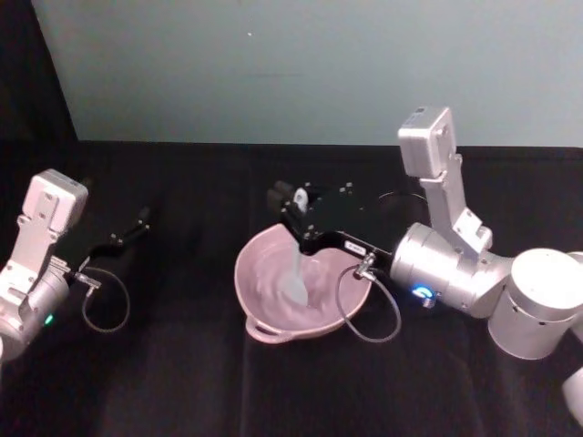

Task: Use the one hand to pick up the spoon and stir the clear water in the bowl.

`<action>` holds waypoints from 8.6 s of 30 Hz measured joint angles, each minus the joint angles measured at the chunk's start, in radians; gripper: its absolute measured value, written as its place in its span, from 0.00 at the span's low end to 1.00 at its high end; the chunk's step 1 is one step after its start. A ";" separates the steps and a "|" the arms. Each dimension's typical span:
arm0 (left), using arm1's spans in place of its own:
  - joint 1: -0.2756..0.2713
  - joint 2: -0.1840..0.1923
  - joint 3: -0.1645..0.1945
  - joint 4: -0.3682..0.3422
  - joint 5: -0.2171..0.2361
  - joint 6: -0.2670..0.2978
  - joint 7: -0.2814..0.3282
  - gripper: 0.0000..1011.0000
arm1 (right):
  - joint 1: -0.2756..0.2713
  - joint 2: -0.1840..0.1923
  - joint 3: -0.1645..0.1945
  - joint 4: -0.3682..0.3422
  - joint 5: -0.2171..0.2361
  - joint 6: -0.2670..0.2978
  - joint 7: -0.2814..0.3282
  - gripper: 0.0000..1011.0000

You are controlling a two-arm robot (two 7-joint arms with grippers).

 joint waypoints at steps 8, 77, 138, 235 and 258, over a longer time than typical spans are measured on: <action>0.000 0.000 0.000 0.000 0.000 0.000 0.000 1.00 | 0.034 -0.058 -0.014 0.060 0.030 -0.019 0.013 0.10; 0.000 0.000 0.000 0.000 0.000 0.000 0.000 1.00 | 0.073 -0.115 -0.011 0.169 0.049 -0.061 -0.002 0.10; 0.000 0.000 0.000 0.000 0.000 0.000 0.000 1.00 | 0.071 -0.121 0.041 0.218 0.044 -0.096 -0.031 0.10; 0.000 0.000 0.000 0.000 0.000 0.000 0.000 1.00 | -0.060 -0.067 0.061 0.009 0.050 -0.052 -0.053 0.10; 0.000 0.000 0.000 0.000 0.000 0.000 0.000 1.00 | 0.041 0.053 0.160 -0.155 0.096 0.064 -0.086 0.10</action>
